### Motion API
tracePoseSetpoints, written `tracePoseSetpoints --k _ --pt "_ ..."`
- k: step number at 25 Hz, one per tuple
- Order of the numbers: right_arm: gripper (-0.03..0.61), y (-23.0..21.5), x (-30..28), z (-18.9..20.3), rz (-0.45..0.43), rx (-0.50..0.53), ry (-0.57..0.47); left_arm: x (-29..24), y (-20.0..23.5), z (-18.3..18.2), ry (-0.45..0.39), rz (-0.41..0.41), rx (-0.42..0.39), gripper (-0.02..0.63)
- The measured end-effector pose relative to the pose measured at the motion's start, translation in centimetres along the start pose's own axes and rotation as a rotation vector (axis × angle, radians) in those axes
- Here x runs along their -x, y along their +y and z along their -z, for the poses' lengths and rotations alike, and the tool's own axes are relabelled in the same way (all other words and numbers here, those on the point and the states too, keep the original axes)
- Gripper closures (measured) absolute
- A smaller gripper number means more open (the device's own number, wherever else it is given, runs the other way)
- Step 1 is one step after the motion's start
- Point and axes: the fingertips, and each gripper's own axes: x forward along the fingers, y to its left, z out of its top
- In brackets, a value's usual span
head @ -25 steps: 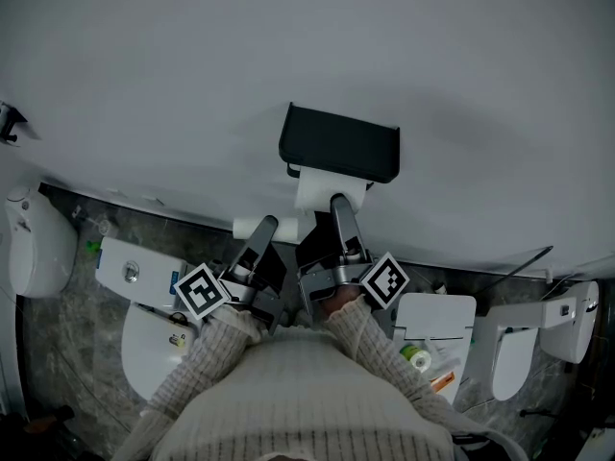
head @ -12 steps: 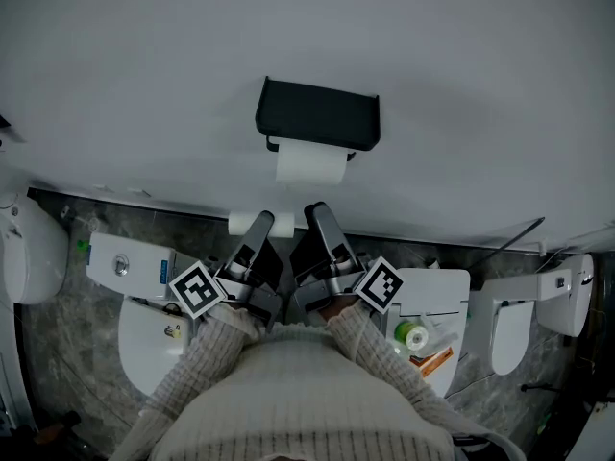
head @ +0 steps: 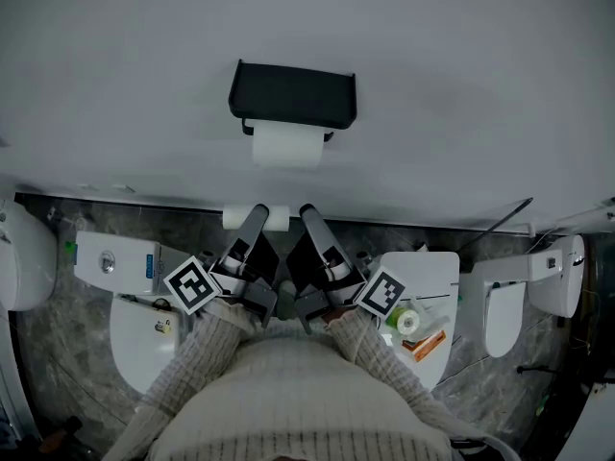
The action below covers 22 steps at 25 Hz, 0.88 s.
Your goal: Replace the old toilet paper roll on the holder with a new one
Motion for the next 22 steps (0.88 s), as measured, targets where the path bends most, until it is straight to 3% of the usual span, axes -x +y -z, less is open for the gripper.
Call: tracePoseSetpoints --k 3,12,22 --pt "0.578 0.3 0.1 0.1 -0.021 0.008 0.005 0.0 0.2 0.0 0.003 0.000 0.005 0.436" --pt "0.578 1.7 0.6 0.0 -0.076 0.027 0.077 -1.0 -0.7 0.9 0.003 0.015 -0.010 0.436" --pt "0.578 1.0 0.1 -0.1 -0.031 0.060 0.090 -1.3 -0.9 0.2 0.007 0.025 -0.017 0.436"
